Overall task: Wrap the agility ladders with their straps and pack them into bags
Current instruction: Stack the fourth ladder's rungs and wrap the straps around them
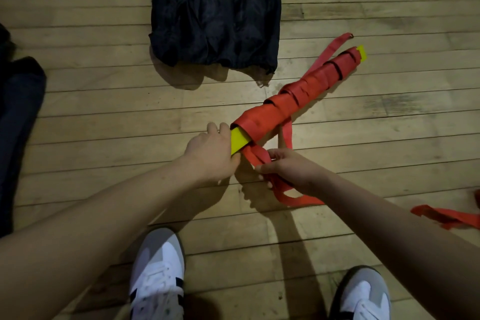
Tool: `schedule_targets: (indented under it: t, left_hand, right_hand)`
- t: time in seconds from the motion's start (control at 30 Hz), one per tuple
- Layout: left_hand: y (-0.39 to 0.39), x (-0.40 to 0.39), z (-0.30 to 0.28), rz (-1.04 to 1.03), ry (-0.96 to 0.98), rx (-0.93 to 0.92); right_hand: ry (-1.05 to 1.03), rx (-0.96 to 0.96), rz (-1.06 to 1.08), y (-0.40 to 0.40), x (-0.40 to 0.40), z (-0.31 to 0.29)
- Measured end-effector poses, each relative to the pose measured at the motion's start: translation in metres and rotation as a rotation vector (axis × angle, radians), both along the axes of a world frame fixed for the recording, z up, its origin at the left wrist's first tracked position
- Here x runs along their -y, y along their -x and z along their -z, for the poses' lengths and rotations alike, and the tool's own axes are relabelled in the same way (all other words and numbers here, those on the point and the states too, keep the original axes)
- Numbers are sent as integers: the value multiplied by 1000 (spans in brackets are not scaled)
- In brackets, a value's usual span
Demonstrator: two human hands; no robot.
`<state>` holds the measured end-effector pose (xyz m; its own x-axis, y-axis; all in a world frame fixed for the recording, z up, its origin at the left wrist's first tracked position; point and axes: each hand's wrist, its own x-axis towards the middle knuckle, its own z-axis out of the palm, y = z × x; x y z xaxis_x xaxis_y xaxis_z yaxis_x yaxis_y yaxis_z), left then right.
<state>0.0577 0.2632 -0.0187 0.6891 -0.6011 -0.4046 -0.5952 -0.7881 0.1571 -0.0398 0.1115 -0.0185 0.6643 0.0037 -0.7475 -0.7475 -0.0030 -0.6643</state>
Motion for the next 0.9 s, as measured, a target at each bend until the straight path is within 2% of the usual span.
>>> schedule_targets:
  t: [0.1,0.23,0.4,0.6,0.8,0.9]
  left_hand:
    - [1,1,-4,5,-14,-68]
    - [-2,3,-10,94,2,-52]
    - [2,-1,-2,-112,131,-178]
    - [-1,-10,-2,-262,211,-86]
    - [-8,-4,-6,-316,55,-308]
    - [-6,-4,-10,-282,32,-261]
  right_hand:
    - [-7,39,39,-2,-1,-1]
    - [-119,13,62,0,-1,-3]
    - [-208,-56,34,4,-1,-10]
    - [-82,-50,-102,3,-2,-10]
    - [20,-12,-30,-4,-7,-13]
    - [59,-7,-9,-5,-7,-11]
